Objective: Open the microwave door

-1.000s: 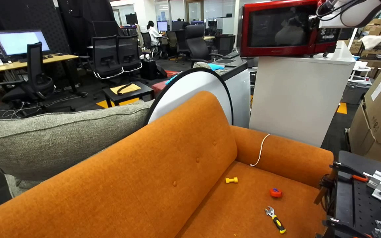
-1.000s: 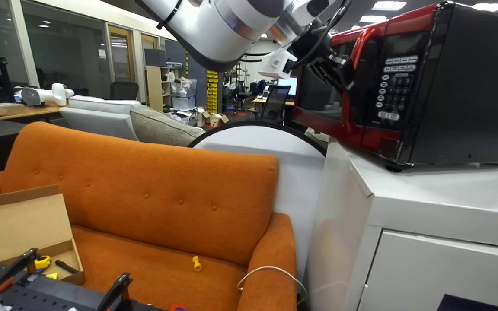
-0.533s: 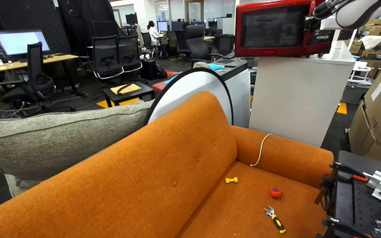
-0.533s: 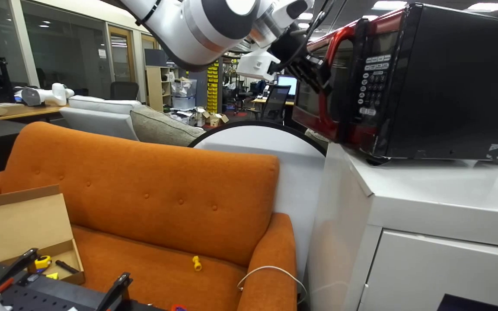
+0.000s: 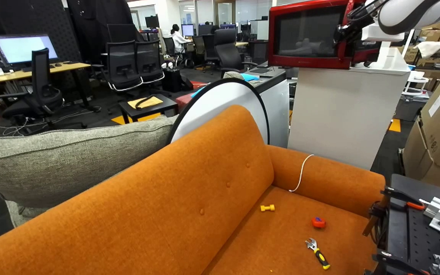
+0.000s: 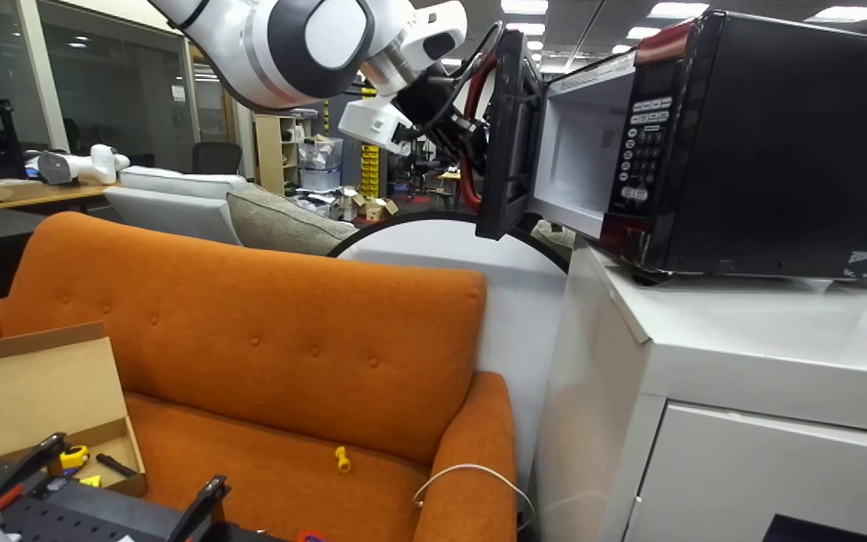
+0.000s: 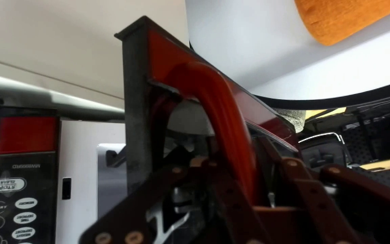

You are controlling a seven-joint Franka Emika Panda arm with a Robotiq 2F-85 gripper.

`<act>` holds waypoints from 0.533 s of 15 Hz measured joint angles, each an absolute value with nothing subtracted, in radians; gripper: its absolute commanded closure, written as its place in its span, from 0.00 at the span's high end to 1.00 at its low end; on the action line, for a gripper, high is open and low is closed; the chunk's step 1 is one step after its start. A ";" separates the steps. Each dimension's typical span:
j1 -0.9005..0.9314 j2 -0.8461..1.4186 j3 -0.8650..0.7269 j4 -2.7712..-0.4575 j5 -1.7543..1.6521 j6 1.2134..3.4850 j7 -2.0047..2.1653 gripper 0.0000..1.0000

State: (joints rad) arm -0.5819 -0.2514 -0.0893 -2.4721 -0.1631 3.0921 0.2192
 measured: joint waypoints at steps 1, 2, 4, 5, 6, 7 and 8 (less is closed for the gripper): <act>-0.551 -0.261 -0.116 -2.479 -0.149 3.092 0.189 0.08; -0.523 -0.266 -0.143 -2.484 -0.140 3.092 0.161 0.08; -0.470 -0.279 -0.192 -2.497 -0.138 3.095 0.104 0.08; -0.441 -0.290 -0.218 -2.506 -0.138 3.096 0.073 0.08; -0.407 -0.305 -0.245 -2.519 -0.138 3.097 0.040 0.08; -0.376 -0.319 -0.271 -2.531 -0.138 3.098 0.008 0.08; -0.344 -0.336 -0.299 -2.545 -0.138 3.100 -0.026 0.08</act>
State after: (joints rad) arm -0.3437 -0.3360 -0.2992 -2.5446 -0.1381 3.1003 -0.0257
